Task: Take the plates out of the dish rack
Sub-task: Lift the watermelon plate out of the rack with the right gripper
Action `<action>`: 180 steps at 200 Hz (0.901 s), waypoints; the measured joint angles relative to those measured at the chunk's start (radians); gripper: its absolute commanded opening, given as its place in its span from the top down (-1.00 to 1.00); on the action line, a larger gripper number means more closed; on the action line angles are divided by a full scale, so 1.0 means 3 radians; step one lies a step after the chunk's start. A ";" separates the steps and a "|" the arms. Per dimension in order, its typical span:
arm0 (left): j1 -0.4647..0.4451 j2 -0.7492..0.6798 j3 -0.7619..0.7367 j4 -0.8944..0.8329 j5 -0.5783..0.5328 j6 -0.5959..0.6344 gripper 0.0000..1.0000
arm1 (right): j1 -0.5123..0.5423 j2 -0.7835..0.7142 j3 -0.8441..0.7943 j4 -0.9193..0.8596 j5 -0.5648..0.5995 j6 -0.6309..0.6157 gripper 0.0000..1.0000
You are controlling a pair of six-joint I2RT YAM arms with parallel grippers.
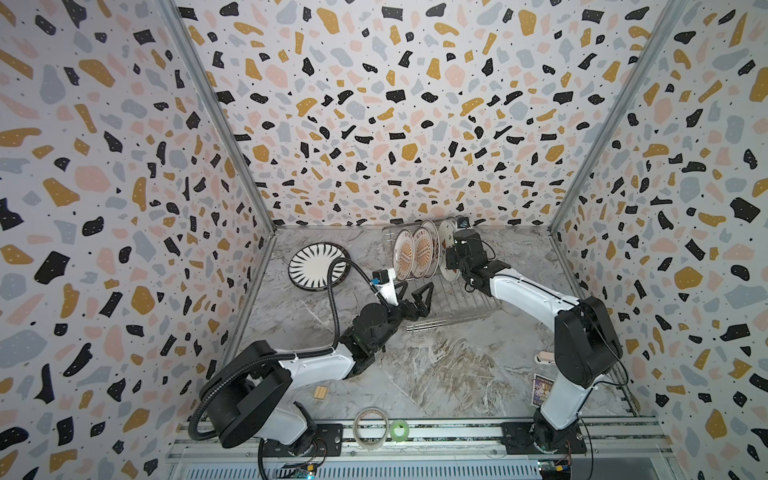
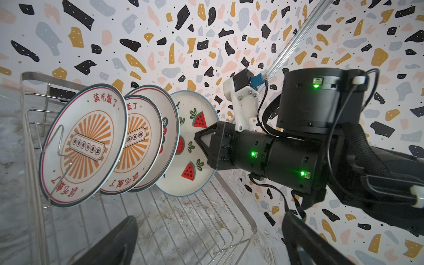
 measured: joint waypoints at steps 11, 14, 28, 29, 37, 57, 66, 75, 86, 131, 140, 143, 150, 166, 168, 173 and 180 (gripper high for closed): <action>0.0000 -0.0009 0.0000 0.0000 -0.0014 0.0005 -0.99 | 0.0020 -0.0099 -0.0093 0.0013 0.0005 0.0000 0.83; 0.0000 -0.0013 0.0000 0.0000 -0.0019 0.0006 -0.99 | 0.0025 -0.0140 -0.0123 0.0015 0.0008 0.0000 0.83; 0.0000 -0.0037 -0.0004 -0.0003 -0.0045 0.0010 -0.99 | 0.0050 -0.0278 -0.0233 0.0017 0.0023 -0.0010 0.84; 0.0000 -0.0041 -0.0004 -0.0003 -0.0045 0.0011 -0.99 | 0.0053 -0.0294 -0.0243 0.0020 0.0028 -0.0011 0.84; 0.0000 -0.0055 -0.0006 -0.0003 -0.0057 0.0011 -0.99 | 0.0072 -0.0378 -0.0304 0.0024 0.0057 -0.0019 0.84; 0.0000 -0.0081 -0.0014 -0.0003 -0.0071 0.0014 -1.00 | 0.0113 -0.0593 -0.0432 0.0027 0.0123 -0.0038 0.85; 0.0000 -0.0084 -0.0017 -0.0003 -0.0072 0.0020 -0.99 | 0.0126 -0.0703 -0.0505 0.0047 0.0139 -0.0045 0.85; 0.0000 -0.0084 -0.0017 -0.0004 -0.0072 0.0032 -0.99 | 0.0130 -0.0820 -0.0589 0.0076 0.0140 -0.0045 0.85; 0.0000 -0.0088 -0.0018 -0.0008 -0.0070 0.0061 -0.99 | 0.0134 -0.0969 -0.0684 0.0093 0.0140 -0.0047 0.86; 0.0001 -0.0298 -0.0019 -0.0154 -0.0079 0.0220 -0.99 | 0.0163 -0.1601 -0.1088 0.0183 0.0099 -0.0043 0.88; 0.0001 -0.0355 -0.0019 -0.0189 -0.0079 0.0268 -0.99 | 0.0163 -0.1729 -0.1171 0.0210 0.0056 -0.0042 0.88; 0.0003 -0.0373 -0.0019 -0.0200 -0.0078 0.0286 -0.99 | 0.0163 -0.1784 -0.1205 0.0220 0.0029 -0.0038 0.88; 0.0004 -0.0407 -0.0019 -0.0223 -0.0075 0.0333 -0.99 | 0.0160 -0.1890 -0.1273 0.0242 -0.0024 -0.0036 0.88; 0.0013 -0.0495 -0.0019 -0.0318 -0.0064 0.0440 -0.99 | 0.0144 -0.2084 -0.1394 0.0271 -0.0164 -0.0022 0.88; 0.0015 -0.0506 -0.0019 -0.0328 -0.0061 0.0450 -0.99 | 0.0142 -0.2102 -0.1405 0.0272 -0.0182 -0.0020 0.88; 0.0034 -0.0532 -0.0019 -0.0356 -0.0041 0.0477 -0.99 | 0.0136 -0.2166 -0.1442 0.0282 -0.0240 -0.0013 0.89; 0.0058 -0.0572 -0.0019 -0.0381 0.0017 0.0519 -0.99 | 0.0118 -0.2243 -0.1494 0.0306 -0.0326 -0.0004 0.89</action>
